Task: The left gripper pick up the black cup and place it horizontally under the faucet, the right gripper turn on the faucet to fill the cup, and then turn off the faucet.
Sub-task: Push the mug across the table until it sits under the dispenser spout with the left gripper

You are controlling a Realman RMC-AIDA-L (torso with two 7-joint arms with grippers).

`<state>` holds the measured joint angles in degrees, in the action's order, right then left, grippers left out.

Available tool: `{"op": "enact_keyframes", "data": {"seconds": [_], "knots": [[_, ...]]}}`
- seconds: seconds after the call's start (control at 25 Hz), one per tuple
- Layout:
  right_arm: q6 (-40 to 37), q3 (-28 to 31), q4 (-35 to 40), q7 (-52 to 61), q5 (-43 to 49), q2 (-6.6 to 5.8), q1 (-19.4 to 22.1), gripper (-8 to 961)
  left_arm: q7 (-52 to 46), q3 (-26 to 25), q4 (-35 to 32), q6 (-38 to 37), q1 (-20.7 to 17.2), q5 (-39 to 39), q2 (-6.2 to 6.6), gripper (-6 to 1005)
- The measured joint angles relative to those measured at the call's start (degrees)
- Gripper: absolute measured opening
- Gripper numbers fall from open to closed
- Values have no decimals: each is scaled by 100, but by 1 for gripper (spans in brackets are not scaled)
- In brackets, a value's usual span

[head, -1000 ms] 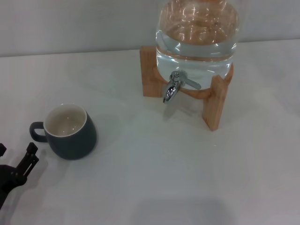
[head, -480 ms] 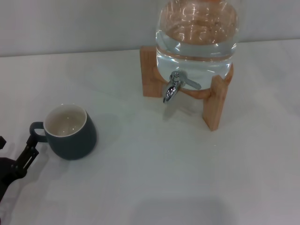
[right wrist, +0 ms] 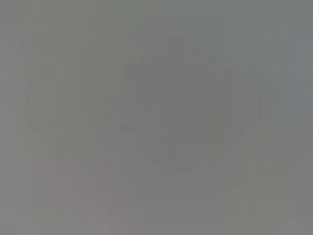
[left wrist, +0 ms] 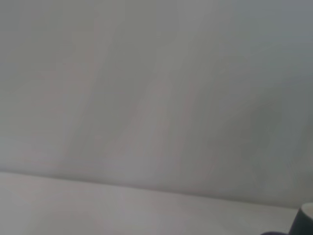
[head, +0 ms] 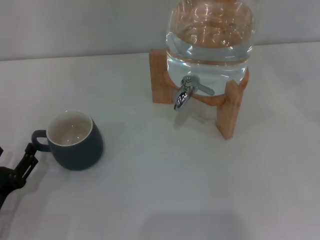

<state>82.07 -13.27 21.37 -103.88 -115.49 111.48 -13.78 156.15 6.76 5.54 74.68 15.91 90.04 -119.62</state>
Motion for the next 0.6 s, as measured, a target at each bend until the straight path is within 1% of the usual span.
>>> {"op": "enact_keyframes", "data": {"seconds": [0.24, 0.6], "knots": [[3, 0, 0, 0, 0, 6, -8, 843, 3, 0, 3, -228, 32, 0, 0, 835], [10, 0, -1, 0, 0, 5, -10, 843, 4, 0, 9, -268, 61, 0, 0, 833]]}}
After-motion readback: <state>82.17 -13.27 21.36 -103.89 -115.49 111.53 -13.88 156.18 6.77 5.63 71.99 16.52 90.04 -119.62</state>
